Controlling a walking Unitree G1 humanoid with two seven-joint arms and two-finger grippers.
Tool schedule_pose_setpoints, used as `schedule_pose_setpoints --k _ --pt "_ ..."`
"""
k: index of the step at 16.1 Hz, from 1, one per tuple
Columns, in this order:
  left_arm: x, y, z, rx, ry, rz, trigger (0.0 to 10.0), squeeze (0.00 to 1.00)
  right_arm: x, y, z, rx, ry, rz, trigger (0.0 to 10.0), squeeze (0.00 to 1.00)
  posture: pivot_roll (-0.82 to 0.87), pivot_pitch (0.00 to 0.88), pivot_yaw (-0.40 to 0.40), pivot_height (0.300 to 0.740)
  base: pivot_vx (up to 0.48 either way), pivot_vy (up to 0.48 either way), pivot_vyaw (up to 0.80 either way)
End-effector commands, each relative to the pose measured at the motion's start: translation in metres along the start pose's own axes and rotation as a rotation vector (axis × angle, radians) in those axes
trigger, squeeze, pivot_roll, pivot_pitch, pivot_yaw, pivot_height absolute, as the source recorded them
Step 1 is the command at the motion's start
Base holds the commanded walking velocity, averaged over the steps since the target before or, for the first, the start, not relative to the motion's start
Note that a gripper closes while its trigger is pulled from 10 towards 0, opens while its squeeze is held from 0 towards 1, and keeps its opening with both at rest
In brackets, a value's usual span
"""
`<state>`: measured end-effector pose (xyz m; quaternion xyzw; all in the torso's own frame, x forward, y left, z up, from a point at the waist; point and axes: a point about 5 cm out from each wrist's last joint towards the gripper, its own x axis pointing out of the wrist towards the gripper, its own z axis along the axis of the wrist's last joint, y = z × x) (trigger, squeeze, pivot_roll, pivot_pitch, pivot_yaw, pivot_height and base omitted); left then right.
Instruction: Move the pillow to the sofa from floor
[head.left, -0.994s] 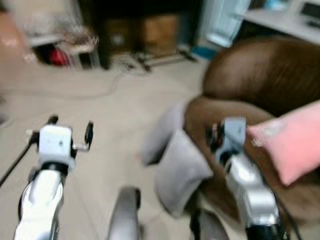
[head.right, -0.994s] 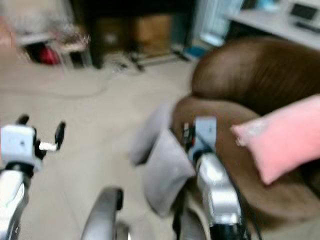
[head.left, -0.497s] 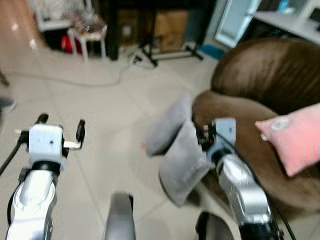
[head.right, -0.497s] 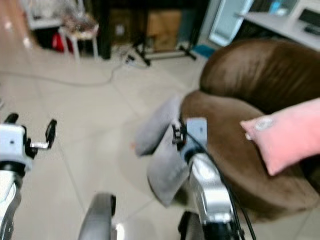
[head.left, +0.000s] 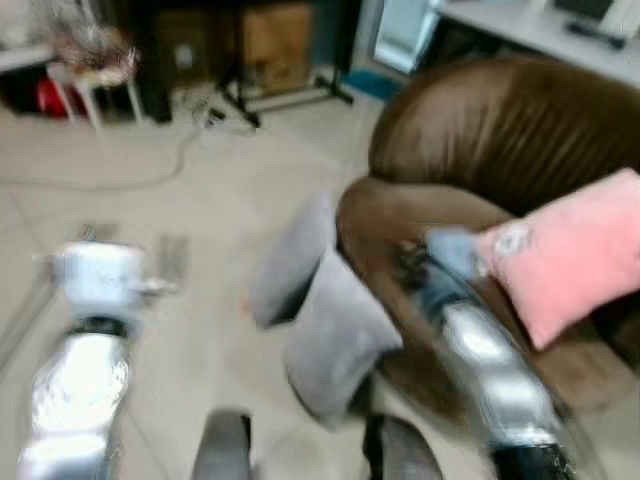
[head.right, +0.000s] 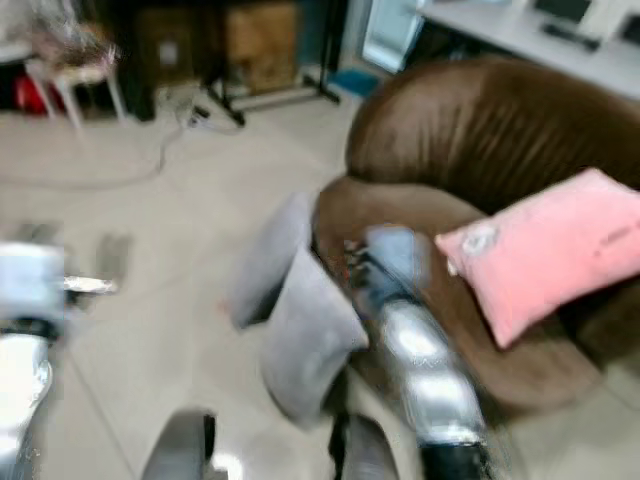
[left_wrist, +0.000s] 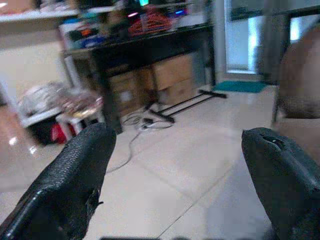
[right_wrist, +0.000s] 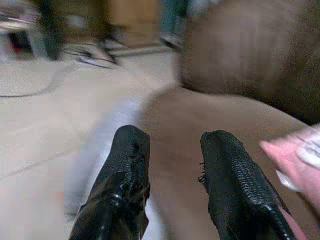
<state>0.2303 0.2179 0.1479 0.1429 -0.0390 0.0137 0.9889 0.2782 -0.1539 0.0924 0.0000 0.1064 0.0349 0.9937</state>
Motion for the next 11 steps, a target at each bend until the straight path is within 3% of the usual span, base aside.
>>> schedule_pose_setpoints --k 1,2,5,11 --pt "-0.002 0.0103 -0.0001 0.022 0.005 0.029 10.0 0.0 0.0036 0.0167 0.0077 0.017 -0.028 0.055 10.0 0.0 0.16 0.0 -0.078 0.575 0.401 0.0 0.0" --pt "-0.0019 0.0105 -0.0003 0.022 0.005 0.027 10.0 0.0 0.0041 0.017 0.0059 0.02 -0.013 0.057 10.0 0.0 0.16 0.0 -0.079 0.575 0.405 0.0 0.0" --pt "-0.002 0.0104 -0.0007 0.025 0.005 0.025 10.0 0.0 0.0045 0.0165 0.0055 0.019 -0.014 0.057 10.0 0.0 0.16 0.0 -0.081 0.575 0.402 0.0 -0.79" --pt "-0.0034 0.01 -0.0015 0.033 0.004 0.026 10.0 0.0 0.0048 0.0179 0.0043 0.0 -0.011 0.085 10.0 0.0 0.16 0.0 -0.086 0.575 0.389 0.0 0.0"
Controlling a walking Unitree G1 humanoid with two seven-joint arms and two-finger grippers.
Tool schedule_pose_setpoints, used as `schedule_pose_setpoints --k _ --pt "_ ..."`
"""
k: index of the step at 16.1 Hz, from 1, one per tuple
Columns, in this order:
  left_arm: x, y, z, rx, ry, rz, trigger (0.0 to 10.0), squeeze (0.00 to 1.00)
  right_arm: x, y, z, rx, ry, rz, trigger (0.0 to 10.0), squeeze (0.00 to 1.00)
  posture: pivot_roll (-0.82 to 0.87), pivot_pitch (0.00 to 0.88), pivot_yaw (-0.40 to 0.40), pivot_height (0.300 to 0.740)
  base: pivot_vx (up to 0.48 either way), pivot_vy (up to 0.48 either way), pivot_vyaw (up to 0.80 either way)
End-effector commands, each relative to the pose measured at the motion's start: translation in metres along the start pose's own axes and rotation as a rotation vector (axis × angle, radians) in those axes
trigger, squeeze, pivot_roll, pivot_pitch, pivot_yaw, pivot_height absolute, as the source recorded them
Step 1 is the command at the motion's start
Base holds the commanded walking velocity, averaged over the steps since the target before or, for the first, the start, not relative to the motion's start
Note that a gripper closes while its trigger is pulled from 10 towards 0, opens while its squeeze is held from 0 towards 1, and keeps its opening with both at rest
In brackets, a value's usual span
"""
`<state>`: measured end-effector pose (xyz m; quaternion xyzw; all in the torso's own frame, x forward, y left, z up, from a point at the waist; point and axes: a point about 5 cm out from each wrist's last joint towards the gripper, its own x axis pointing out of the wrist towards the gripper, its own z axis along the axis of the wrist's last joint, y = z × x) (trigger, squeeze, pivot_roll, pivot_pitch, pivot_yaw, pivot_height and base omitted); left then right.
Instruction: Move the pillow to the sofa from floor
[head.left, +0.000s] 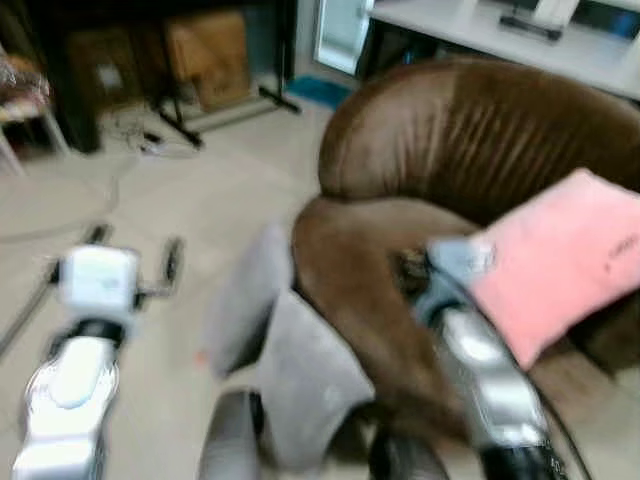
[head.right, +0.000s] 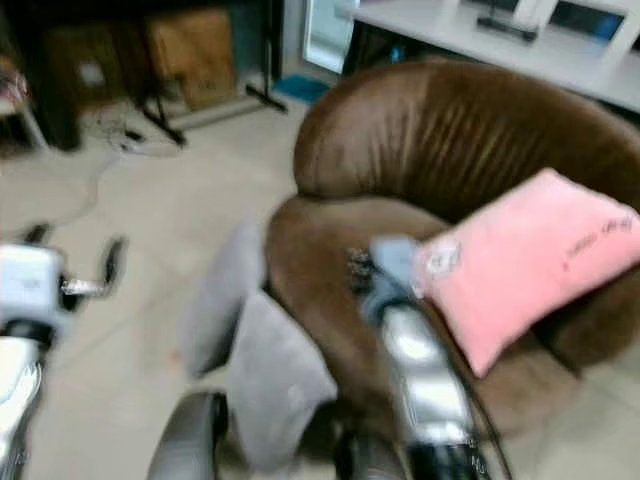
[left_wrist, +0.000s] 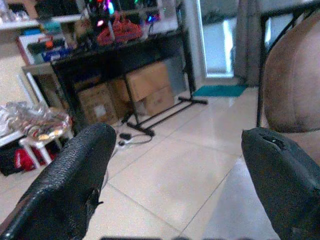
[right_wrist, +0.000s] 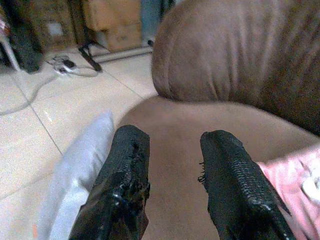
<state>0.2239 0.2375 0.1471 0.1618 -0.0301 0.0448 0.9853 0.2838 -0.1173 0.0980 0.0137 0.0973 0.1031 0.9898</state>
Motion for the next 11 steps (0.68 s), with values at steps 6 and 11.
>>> schedule_pose_setpoints --k 6,11 --pt "0.0 -0.0072 0.0014 -0.002 -0.008 -0.002 10.0 0.0 -0.0067 -0.0168 -0.0068 0.014 0.018 -0.021 10.0 0.0 0.16 0.0 -0.091 0.55 0.0 0.0 0.0" --pt "-0.0013 -0.0077 -0.0002 0.002 0.002 0.003 10.0 0.0 -0.0074 -0.0178 -0.0076 -0.001 0.028 -0.005 10.0 0.0 0.16 0.0 -0.089 0.53 0.0 0.0 0.0"
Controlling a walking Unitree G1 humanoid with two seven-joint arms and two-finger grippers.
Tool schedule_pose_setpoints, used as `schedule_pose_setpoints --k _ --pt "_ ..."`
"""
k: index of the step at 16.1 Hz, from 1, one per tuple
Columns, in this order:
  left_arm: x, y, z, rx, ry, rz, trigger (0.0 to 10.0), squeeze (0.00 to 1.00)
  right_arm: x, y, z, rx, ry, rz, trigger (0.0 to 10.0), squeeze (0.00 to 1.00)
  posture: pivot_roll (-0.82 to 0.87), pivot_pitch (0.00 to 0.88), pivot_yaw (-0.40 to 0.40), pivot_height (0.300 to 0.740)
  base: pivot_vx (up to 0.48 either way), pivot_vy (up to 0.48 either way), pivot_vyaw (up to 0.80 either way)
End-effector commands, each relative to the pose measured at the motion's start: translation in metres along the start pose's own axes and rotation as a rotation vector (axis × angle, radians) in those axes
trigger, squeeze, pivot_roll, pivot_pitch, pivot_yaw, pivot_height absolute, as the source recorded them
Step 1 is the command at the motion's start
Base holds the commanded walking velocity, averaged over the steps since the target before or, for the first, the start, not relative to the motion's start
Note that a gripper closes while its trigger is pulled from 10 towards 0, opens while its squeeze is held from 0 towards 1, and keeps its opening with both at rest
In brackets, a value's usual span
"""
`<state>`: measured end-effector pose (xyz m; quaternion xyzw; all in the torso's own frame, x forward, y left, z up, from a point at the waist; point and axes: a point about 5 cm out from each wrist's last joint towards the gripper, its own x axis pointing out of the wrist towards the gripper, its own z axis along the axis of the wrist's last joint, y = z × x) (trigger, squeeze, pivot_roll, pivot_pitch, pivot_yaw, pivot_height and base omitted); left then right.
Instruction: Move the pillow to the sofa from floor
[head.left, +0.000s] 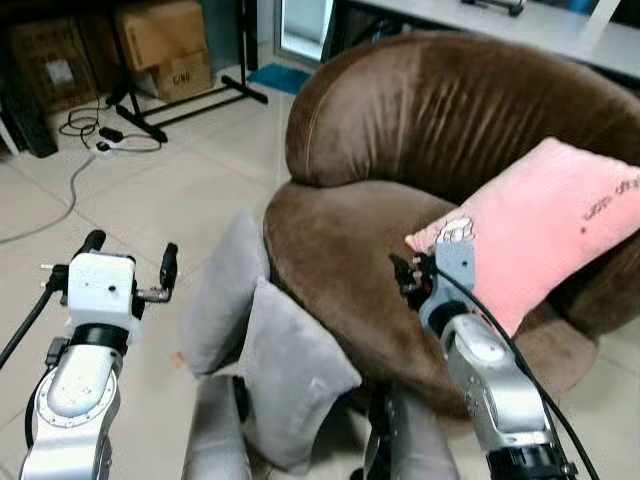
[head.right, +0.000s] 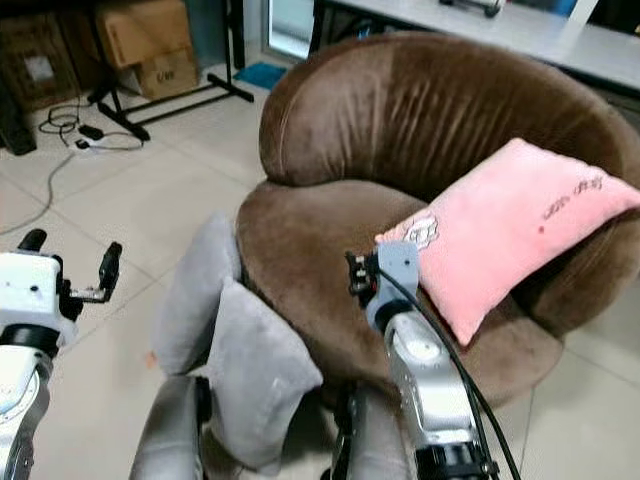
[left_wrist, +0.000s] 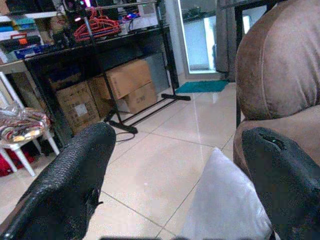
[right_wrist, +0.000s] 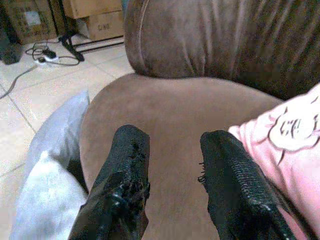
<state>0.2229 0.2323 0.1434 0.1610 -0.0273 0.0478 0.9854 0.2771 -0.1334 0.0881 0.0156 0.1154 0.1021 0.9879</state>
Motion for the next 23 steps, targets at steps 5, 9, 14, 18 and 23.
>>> schedule_pose_setpoints --k 5,9,14,18,23 --pt "-0.002 -0.002 0.001 -0.004 0.002 0.01 10.0 0.0 0.001 -0.001 0.004 -0.086 0.01 0.089 10.0 0.0 0.16 0.0 -0.109 0.53 0.0 0.0 0.26" --pt "-0.009 -0.006 0.003 0.0 -0.005 0.006 10.0 0.0 0.001 0.002 -0.002 -0.104 0.054 0.229 10.0 0.0 0.16 0.0 -0.127 0.53 0.0 0.0 0.8" --pt "-0.01 -0.006 0.0 -0.005 0.008 0.007 10.0 0.0 -0.002 0.001 -0.014 -0.105 0.087 0.225 10.0 0.0 0.15 0.0 -0.123 0.53 0.0 0.0 0.8" --pt "-0.011 -0.009 -0.003 -0.002 0.026 0.005 10.0 0.0 0.0 -0.015 -0.012 -0.1 0.102 0.135 10.0 0.0 0.14 0.0 -0.131 0.53 0.0 0.0 0.0" --pt "-0.012 -0.016 -0.004 -0.002 0.041 -0.011 10.0 0.0 0.011 -0.015 0.004 -0.093 0.083 0.122 10.0 1.0 0.14 0.0 -0.142 0.53 0.0 0.0 0.0"
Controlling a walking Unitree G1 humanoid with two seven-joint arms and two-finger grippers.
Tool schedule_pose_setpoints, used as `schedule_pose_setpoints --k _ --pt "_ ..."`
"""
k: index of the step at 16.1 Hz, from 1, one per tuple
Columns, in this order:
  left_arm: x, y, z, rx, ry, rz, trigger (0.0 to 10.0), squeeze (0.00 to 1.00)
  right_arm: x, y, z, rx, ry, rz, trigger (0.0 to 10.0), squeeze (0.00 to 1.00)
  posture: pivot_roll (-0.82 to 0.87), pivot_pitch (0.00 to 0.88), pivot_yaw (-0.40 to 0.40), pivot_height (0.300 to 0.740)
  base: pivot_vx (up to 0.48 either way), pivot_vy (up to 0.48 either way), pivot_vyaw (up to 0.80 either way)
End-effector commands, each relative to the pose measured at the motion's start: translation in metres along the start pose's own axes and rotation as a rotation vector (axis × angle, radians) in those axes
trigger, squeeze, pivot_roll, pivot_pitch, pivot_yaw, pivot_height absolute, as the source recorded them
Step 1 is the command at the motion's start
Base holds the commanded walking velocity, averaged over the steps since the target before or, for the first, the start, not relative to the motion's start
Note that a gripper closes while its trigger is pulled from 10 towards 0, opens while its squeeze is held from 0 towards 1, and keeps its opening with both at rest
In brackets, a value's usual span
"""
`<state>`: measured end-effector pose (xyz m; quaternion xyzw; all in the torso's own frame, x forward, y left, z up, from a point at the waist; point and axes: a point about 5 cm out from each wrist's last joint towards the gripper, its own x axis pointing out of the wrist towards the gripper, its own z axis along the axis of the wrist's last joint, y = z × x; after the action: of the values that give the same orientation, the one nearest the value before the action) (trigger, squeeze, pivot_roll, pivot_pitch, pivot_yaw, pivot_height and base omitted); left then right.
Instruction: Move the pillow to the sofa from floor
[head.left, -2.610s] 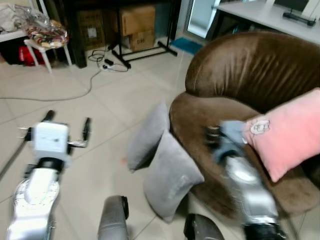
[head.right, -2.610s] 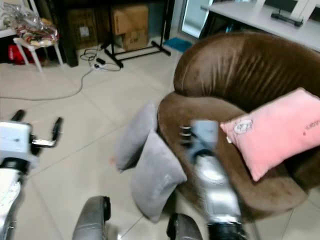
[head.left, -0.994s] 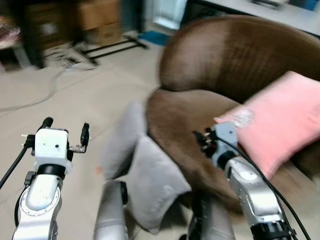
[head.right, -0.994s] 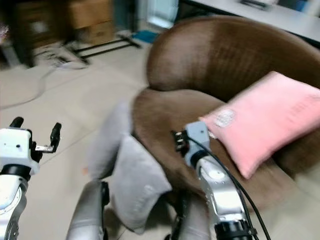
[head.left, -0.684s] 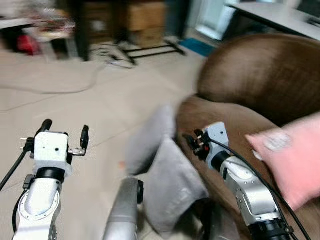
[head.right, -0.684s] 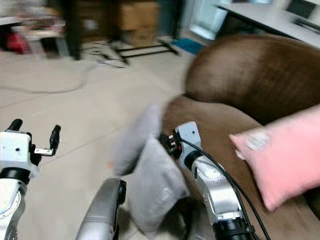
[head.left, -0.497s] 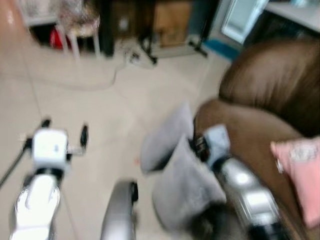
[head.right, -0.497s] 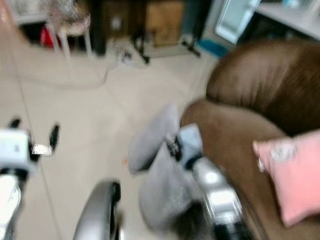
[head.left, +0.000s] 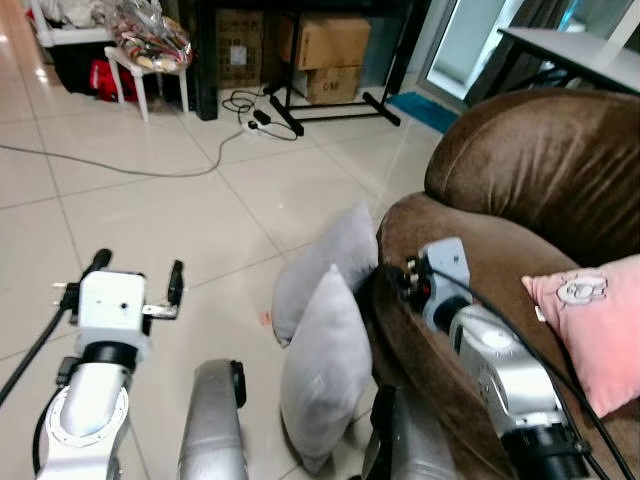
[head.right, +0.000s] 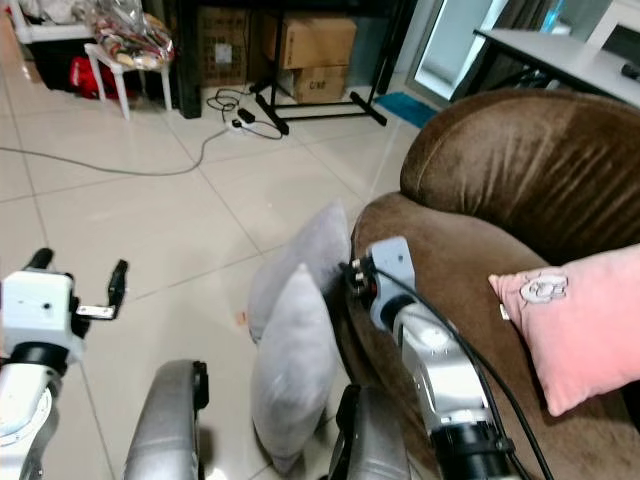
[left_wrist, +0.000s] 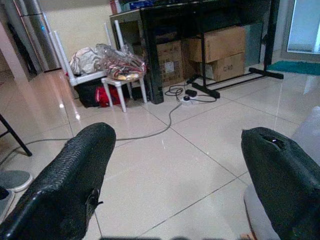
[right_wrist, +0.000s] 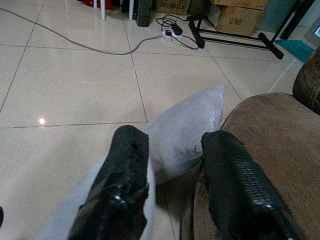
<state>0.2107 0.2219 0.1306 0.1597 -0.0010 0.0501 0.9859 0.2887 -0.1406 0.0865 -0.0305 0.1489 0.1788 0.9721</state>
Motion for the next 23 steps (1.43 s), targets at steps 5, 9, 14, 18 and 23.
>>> schedule_pose_setpoints --k 5,9,14,18,23 --pt "0.001 -0.005 0.002 0.009 0.002 -0.026 10.0 0.0 0.008 0.009 -0.013 -0.024 0.166 0.071 10.0 1.0 0.14 0.0 -0.141 0.53 0.0 0.0 0.0" --pt "0.002 -0.006 -0.02 0.071 0.116 -0.14 10.0 0.0 0.015 0.012 -0.027 -0.124 0.308 0.164 10.0 1.0 0.15 0.0 -0.143 0.53 0.0 0.0 0.0" --pt "0.017 0.007 -0.032 0.13 0.164 -0.152 10.0 0.0 0.029 0.007 -0.047 -0.243 0.388 0.121 10.0 1.0 0.15 0.0 -0.143 0.53 0.0 0.0 0.0" --pt "0.03 -0.005 -0.06 0.225 0.235 -0.362 10.0 0.0 0.042 0.006 -0.044 -0.251 0.333 0.058 10.0 1.0 0.15 0.0 -0.159 0.53 0.0 0.0 0.0" --pt "0.046 -0.04 -0.063 0.206 0.18 -0.478 10.0 0.0 0.029 -0.015 -0.057 -0.256 0.286 -0.016 10.0 0.0 0.09 0.0 -0.158 0.53 0.0 0.0 0.0"
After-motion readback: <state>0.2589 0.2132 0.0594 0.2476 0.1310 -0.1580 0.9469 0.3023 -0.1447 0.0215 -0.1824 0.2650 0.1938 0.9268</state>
